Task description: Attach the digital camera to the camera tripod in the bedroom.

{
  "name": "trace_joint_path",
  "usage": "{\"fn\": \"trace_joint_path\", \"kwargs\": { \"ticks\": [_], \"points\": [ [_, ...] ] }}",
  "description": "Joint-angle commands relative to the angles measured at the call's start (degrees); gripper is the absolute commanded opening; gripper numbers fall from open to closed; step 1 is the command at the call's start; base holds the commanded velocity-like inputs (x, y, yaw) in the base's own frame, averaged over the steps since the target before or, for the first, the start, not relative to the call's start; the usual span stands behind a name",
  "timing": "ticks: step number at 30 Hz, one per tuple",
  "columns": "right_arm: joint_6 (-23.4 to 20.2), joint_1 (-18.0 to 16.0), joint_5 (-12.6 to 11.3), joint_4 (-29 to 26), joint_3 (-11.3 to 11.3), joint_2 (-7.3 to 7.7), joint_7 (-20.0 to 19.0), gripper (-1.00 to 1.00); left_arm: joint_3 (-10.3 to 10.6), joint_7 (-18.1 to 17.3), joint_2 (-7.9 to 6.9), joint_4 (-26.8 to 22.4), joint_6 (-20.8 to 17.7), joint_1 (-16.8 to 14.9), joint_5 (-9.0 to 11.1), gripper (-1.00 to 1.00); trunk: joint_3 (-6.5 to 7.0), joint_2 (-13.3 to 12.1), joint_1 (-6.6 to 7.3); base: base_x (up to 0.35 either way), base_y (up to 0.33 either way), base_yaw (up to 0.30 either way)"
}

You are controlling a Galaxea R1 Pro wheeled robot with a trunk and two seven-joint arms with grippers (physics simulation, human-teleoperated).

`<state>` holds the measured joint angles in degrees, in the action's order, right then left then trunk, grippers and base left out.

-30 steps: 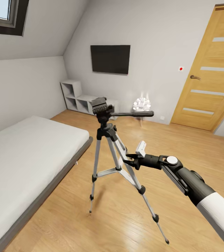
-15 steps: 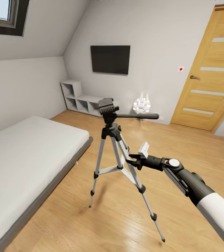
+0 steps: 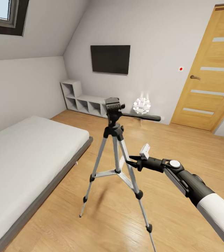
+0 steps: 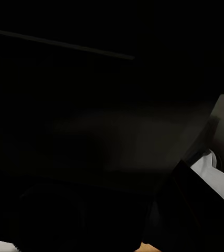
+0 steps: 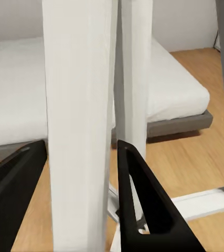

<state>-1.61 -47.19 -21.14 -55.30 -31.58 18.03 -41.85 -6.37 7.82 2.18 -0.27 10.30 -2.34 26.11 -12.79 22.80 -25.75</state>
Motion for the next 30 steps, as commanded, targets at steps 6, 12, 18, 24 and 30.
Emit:
{"fn": "trace_joint_path", "kwargs": {
  "ticks": [6, 12, 18, 24, 30],
  "points": [
    [-4.9, -0.1, -2.1, -0.6, -0.2, 0.06, -0.6, -1.0, -0.5, 0.0, 0.02, 0.0, 0.2, 0.0, -0.4, -1.0, -0.11, 0.1, -0.03, 0.0, 0.0, 0.0],
    [-5.8, -0.1, -2.2, -0.9, -0.1, 0.08, -0.7, -1.0, -0.5, 0.0, 0.02, 0.0, 0.2, 0.0, -0.4, -1.0, -0.11, 0.1, -0.03, 0.0, 0.0, 0.0],
    [-5.7, -0.1, -2.0, 0.1, -0.4, 0.05, -0.6, -1.0, -0.5, 0.0, 0.02, 0.0, 0.2, 0.0, -0.4, -1.0, -0.11, 0.1, -0.03, 0.0, 0.0, 0.0],
    [-5.2, -0.1, -2.0, 2.5, -0.4, 0.08, -0.8, -1.0, -0.5, 0.0, 0.02, 0.0, 0.2, 0.0, -0.4, -1.0, -0.11, 0.1, -0.03, 0.0, 0.0, 0.0],
    [-4.6, -0.1, -2.0, 3.6, -0.5, 0.08, -1.0, -1.0, -0.5, 0.0, 0.02, 0.0, 0.2, 0.0, -0.4, -1.0, -0.11, 0.1, -0.03, 0.0, 0.0, 0.0]
  ]
}}
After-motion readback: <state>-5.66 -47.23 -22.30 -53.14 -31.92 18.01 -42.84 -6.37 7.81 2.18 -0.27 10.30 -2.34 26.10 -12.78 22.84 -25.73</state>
